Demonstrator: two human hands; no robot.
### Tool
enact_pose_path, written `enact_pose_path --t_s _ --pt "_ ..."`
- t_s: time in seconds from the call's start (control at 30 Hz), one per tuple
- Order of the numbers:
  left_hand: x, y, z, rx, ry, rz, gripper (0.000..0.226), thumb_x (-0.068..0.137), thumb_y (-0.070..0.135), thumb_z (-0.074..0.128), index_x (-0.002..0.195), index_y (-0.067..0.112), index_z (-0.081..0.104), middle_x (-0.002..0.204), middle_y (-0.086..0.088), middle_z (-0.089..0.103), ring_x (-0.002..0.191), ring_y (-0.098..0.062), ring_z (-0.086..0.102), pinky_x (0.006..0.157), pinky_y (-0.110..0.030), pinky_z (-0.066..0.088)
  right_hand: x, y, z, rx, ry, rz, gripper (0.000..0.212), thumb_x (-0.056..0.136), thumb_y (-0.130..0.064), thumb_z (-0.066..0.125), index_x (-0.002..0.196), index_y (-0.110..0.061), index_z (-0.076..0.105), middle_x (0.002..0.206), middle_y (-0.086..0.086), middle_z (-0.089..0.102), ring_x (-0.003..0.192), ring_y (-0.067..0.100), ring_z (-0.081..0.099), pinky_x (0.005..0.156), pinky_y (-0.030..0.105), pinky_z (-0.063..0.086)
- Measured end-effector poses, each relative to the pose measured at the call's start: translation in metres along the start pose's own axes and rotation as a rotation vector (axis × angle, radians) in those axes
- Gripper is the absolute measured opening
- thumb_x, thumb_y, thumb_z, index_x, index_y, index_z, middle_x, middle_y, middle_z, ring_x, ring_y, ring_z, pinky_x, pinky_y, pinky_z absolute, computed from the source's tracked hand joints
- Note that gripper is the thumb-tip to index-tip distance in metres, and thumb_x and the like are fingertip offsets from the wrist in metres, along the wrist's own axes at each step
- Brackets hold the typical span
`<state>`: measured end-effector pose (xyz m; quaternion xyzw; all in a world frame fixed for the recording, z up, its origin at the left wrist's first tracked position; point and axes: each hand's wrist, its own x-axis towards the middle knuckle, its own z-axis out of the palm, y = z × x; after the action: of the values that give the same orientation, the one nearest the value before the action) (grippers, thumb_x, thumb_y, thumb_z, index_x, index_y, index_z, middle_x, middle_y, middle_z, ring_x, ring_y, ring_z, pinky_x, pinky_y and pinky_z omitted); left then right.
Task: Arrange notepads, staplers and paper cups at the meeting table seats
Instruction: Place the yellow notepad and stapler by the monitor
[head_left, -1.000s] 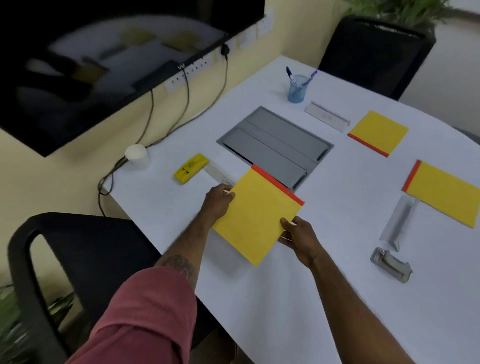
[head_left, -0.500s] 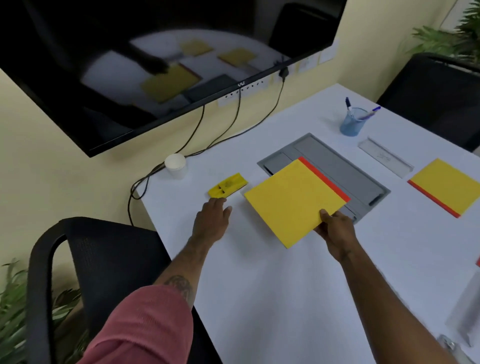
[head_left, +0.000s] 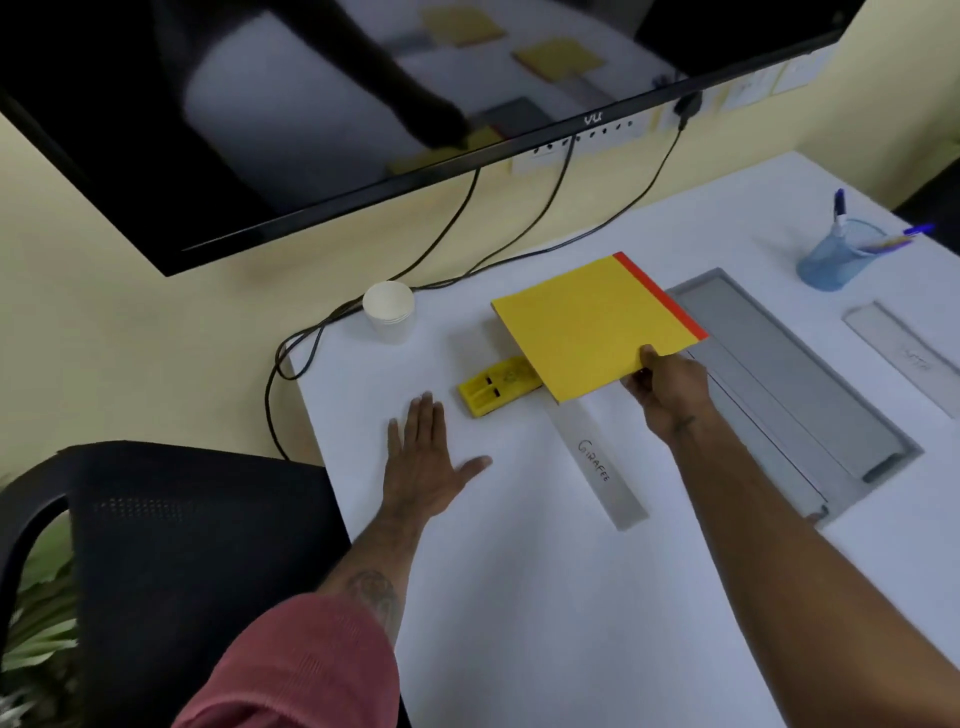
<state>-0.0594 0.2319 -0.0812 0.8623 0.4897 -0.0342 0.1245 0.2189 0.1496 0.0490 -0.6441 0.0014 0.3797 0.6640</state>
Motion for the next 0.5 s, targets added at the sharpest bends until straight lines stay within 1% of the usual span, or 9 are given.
enact_pose_path --t_s 0.03,0.1,0.2,0.3,0.33,0.4,0.43,0.47,0.5 --pt "0.0 -0.001 0.006 0.003 0.016 0.003 0.116 0.076 0.09 0.004 0.157 0.007 0.0 0.166 -0.008 -0.01 0.152 -0.02 -0.013 0.122 -0.053 0.0 0.007 0.002 0.009 0.002 0.0 0.006 0.018 0.102 -0.005 0.047 0.095 -0.012 0.062 0.095 0.003 0.066 0.083 0.019 0.063 0.074 0.033 0.056" --pt "-0.001 -0.002 0.014 0.019 0.085 0.004 0.113 0.079 0.089 0.006 0.157 0.007 0.006 0.166 -0.008 -0.003 0.153 -0.021 -0.006 0.122 -0.054 0.006 0.02 0.006 0.025 0.014 0.006 0.023 0.013 0.102 -0.005 0.048 0.104 -0.006 0.06 0.095 0.006 0.065 0.082 0.02 0.062 0.075 0.034 0.054" --pt "-0.001 -0.002 0.02 0.036 0.152 0.009 0.11 0.083 0.088 0.014 0.156 0.006 0.015 0.166 -0.009 0.006 0.153 -0.021 0.002 0.122 -0.054 0.012 0.038 0.01 0.049 0.023 0.01 0.052 0.019 0.101 -0.003 0.05 0.118 0.001 0.057 0.098 0.012 0.064 0.078 0.021 0.061 0.075 0.035 0.054" --pt "0.0 -0.001 0.02 0.036 0.184 0.013 0.108 0.084 0.087 0.022 0.155 0.006 0.023 0.165 -0.009 0.013 0.153 -0.022 0.009 0.12 -0.054 0.017 0.053 0.013 0.069 0.008 0.014 0.079 0.021 0.099 -0.001 0.052 0.119 0.004 0.056 0.1 0.016 0.063 0.074 0.021 0.061 0.07 0.034 0.056" --pt "0.0 -0.001 0.02 0.032 0.194 0.013 0.108 0.084 0.087 0.024 0.154 0.005 0.025 0.165 -0.009 0.015 0.153 -0.022 0.011 0.12 -0.054 0.018 0.057 0.014 0.075 0.006 0.018 0.093 0.023 0.098 0.001 0.052 0.12 0.005 0.056 0.098 0.016 0.063 0.073 0.021 0.061 0.074 0.036 0.057" --pt "0.0 -0.001 0.021 0.029 0.209 0.014 0.107 0.084 0.086 0.026 0.154 0.005 0.027 0.164 -0.01 0.017 0.152 -0.023 0.014 0.119 -0.055 0.02 0.065 0.018 0.087 0.003 0.022 0.12 0.028 0.097 0.003 0.053 0.125 0.008 0.054 0.088 0.015 0.064 0.07 0.021 0.06 0.088 0.04 0.056" --pt "0.0 -0.002 0.022 0.028 0.219 0.017 0.107 0.084 0.086 0.027 0.154 0.005 0.027 0.164 -0.01 0.017 0.152 -0.023 0.014 0.119 -0.055 0.021 0.068 0.02 0.092 0.002 0.022 0.131 0.029 0.097 0.003 0.053 0.125 0.008 0.054 0.083 0.013 0.062 0.069 0.02 0.06 0.089 0.04 0.056" --pt "0.0 -0.002 0.023 0.025 0.23 0.02 0.107 0.084 0.086 0.028 0.154 0.005 0.028 0.164 -0.01 0.017 0.152 -0.023 0.015 0.118 -0.055 0.022 0.069 0.022 0.098 0.0 0.021 0.138 0.027 0.097 0.001 0.054 0.124 0.007 0.054 0.081 0.012 0.062 0.068 0.02 0.061 0.084 0.039 0.057" --pt "0.0 -0.003 0.024 0.022 0.238 0.022 0.106 0.084 0.086 0.029 0.153 0.005 0.028 0.164 -0.01 0.017 0.152 -0.023 0.015 0.118 -0.055 0.022 0.071 0.024 0.103 0.001 0.019 0.141 0.023 0.098 0.0 0.054 0.12 0.005 0.055 0.08 0.012 0.061 0.068 0.019 0.061 0.075 0.036 0.058"
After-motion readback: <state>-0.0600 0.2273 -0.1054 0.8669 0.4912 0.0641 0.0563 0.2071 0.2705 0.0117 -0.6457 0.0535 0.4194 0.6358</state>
